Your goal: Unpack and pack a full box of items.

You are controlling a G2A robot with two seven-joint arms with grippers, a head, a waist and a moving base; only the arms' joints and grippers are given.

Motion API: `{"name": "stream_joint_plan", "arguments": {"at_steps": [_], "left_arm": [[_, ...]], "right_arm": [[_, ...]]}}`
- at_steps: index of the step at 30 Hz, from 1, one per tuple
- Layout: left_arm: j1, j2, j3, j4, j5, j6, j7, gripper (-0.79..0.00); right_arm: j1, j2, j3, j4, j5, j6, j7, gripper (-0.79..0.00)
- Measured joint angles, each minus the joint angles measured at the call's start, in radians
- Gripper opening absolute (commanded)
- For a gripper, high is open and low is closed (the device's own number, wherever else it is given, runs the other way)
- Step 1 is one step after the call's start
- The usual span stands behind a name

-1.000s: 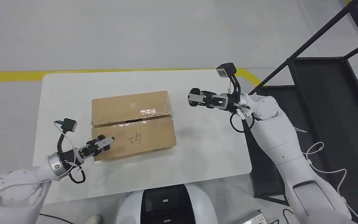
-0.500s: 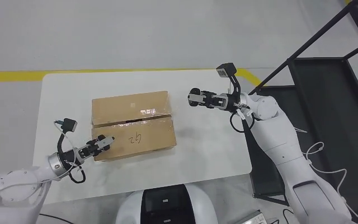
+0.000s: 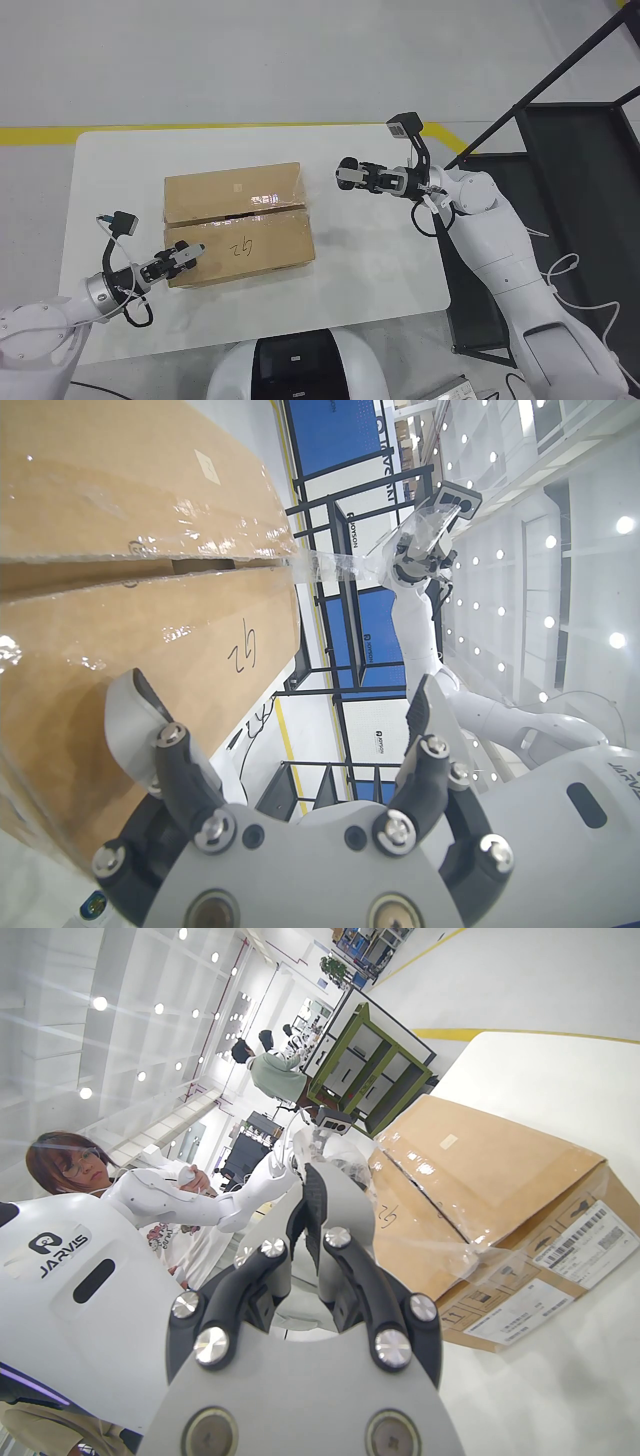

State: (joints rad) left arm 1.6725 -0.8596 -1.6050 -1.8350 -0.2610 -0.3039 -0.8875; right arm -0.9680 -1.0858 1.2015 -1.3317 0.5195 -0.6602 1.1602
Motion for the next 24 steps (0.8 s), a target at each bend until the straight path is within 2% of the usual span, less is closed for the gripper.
{"name": "stream_joint_plan", "arguments": {"at_steps": [6,13,19,24], "left_arm": [[-0.010,-0.007,0.018,-0.013,-0.031,0.008,0.040,0.000],[-0.035,-0.011,-0.020,0.000,-0.123,-0.034,0.067,0.000],[-0.066,-0.021,-0.031,0.048,-0.142,-0.057,0.179,0.000],[-0.075,-0.032,-0.029,0.079,-0.079,-0.073,0.323,0.000]], "right_arm": [[0.000,0.000,0.000,0.000,0.000,0.000,0.000,-0.785],[0.000,0.000,0.000,0.000,0.000,0.000,0.000,-0.785],[0.000,0.000,0.000,0.000,0.000,0.000,0.000,-0.785],[0.000,0.000,0.000,0.000,0.000,0.000,0.000,-0.785]]}}
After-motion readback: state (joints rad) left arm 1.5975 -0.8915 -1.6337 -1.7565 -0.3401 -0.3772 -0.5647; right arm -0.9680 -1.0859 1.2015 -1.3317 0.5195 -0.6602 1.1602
